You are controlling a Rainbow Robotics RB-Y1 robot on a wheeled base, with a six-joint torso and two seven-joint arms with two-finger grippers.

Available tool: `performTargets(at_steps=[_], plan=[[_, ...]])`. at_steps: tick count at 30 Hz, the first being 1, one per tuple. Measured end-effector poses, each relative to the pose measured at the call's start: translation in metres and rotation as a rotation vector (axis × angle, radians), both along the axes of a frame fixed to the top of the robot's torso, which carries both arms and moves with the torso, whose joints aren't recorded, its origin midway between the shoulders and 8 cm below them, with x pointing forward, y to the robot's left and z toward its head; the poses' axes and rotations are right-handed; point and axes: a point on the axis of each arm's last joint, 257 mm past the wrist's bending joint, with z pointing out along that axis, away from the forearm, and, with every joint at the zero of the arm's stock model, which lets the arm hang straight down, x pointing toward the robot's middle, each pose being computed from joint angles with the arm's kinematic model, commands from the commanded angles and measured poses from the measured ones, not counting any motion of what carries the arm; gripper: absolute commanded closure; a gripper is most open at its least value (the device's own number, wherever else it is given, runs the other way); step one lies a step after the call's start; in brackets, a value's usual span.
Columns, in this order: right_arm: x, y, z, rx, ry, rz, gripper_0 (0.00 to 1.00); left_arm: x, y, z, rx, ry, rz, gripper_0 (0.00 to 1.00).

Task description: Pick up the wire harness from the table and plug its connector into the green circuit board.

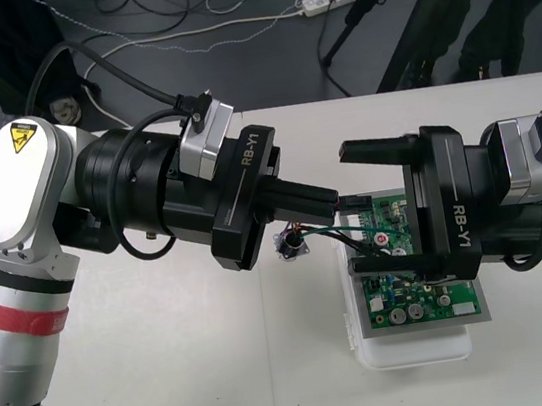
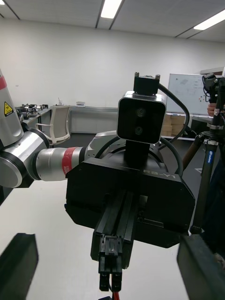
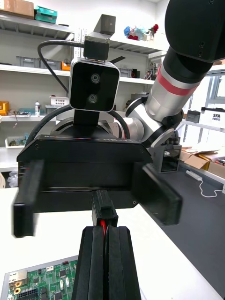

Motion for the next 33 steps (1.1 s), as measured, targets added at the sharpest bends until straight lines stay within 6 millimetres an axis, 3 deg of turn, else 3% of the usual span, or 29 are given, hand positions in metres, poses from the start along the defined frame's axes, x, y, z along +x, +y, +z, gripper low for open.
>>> performTargets(at_steps=[18, 25, 33], plan=[[0.002, -0.006, 0.0, -0.017, -0.004, -0.009, 0.0, 0.0, 0.005, 0.001, -0.004, 0.011, -0.002, 1.0], [0.007, -0.027, -0.012, -0.094, -0.003, -0.039, 0.0, 0.004, 0.017, -0.013, 0.026, 0.035, 0.024, 1.0], [0.006, -0.066, -0.037, -0.212, 0.016, -0.014, 0.0, 0.004, 0.03, -0.034, 0.04, 0.097, 0.059, 1.0]])
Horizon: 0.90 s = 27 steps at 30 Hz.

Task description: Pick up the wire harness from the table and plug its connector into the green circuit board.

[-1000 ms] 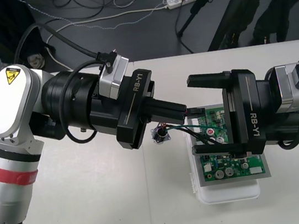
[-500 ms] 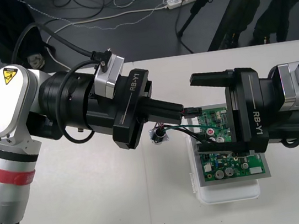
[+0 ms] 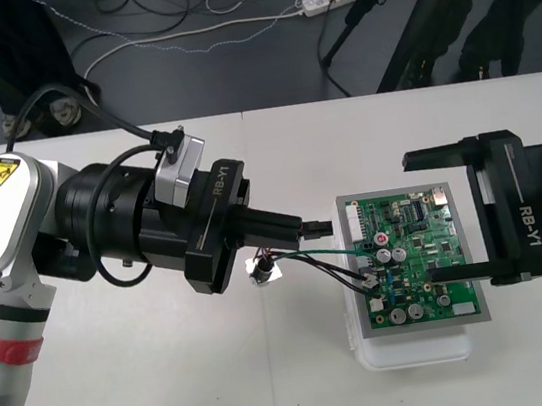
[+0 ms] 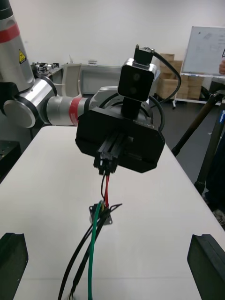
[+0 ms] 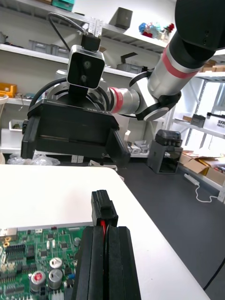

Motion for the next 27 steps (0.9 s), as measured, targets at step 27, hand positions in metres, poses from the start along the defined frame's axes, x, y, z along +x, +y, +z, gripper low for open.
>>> performTargets(at_steps=[27], plan=[[0.009, -0.15, -0.126, -0.652, 0.035, -0.079, 0.0, 0.033, 0.04, -0.073, -0.025, 0.101, 0.167, 1.0]])
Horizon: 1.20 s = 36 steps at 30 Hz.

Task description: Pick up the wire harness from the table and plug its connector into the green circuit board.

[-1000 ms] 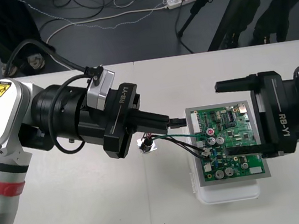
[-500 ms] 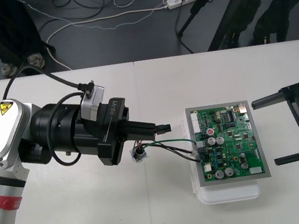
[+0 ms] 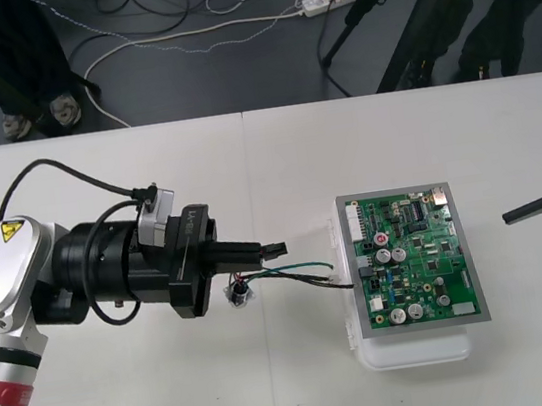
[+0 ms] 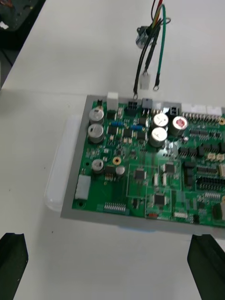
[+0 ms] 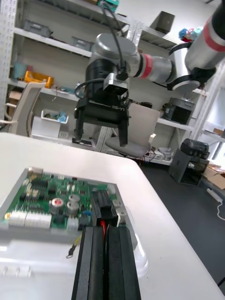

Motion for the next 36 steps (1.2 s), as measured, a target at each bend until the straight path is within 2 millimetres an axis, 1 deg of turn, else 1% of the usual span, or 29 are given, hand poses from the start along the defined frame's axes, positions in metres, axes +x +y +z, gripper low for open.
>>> performTargets(at_steps=[4, 6, 9, 13, 17, 20, 26, 31, 36], plan=[[0.002, -0.014, -0.013, -0.065, -0.001, -0.021, 0.0, 0.009, 0.007, -0.021, 0.009, 0.019, 0.034, 1.0], [0.004, -0.02, -0.019, -0.094, 0.008, -0.042, 0.0, 0.013, 0.01, -0.031, 0.015, -0.007, 0.049, 1.0], [0.008, -0.033, -0.029, -0.155, 0.009, -0.07, 0.0, 0.017, 0.015, -0.046, 0.024, -0.089, 0.068, 1.0], [0.013, -0.047, -0.038, -0.231, -0.006, -0.09, 0.0, 0.019, 0.019, -0.06, 0.034, -0.184, 0.081, 1.0], [0.017, -0.058, -0.043, -0.291, 0.02, -0.167, 0.0, 0.022, 0.023, -0.072, 0.045, -0.158, 0.095, 1.0], [0.02, -0.064, -0.045, -0.332, 0.038, -0.235, 0.0, 0.022, 0.026, -0.086, 0.055, -0.112, 0.106, 1.0], [0.027, -0.072, -0.044, -0.426, -0.021, -0.24, 0.0, 0.02, 0.029, -0.114, 0.08, -0.041, 0.114, 1.0], [0.03, -0.081, -0.049, -0.47, 0.0, -0.323, 0.0, 0.021, 0.027, -0.13, 0.093, -0.097, 0.104, 1.0], [0.031, -0.084, -0.064, -0.522, 0.0, -0.327, 0.0, 0.03, 0.018, -0.136, 0.087, -0.178, 0.095, 1.0]])
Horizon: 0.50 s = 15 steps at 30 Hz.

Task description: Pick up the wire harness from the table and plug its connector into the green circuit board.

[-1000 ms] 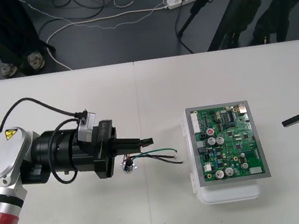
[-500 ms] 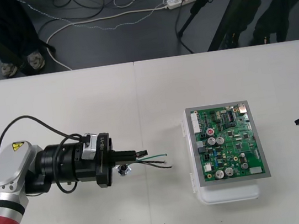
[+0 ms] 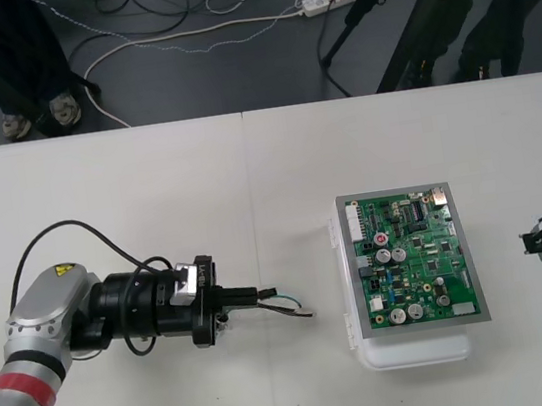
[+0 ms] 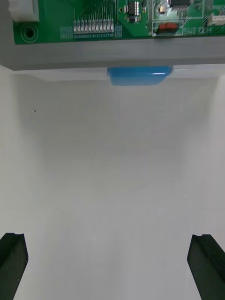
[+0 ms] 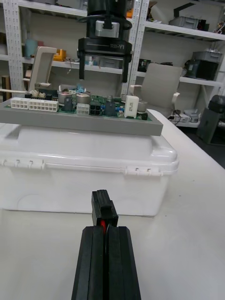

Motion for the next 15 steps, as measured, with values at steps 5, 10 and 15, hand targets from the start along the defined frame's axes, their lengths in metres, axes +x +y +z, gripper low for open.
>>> performTargets(at_steps=[5, 10, 15], plan=[[0.009, 0.006, -0.009, -0.028, -0.002, -0.039, 0.0, 0.006, -0.011, 0.006, -0.014, -0.005, -0.008, 1.0], [0.02, 0.013, -0.012, -0.059, -0.029, -0.011, 0.0, 0.008, -0.019, 0.013, -0.028, -0.015, -0.018, 1.0], [0.026, 0.022, -0.012, -0.061, -0.037, 0.012, 0.0, 0.006, -0.028, 0.019, -0.055, -0.014, -0.03, 1.0]])
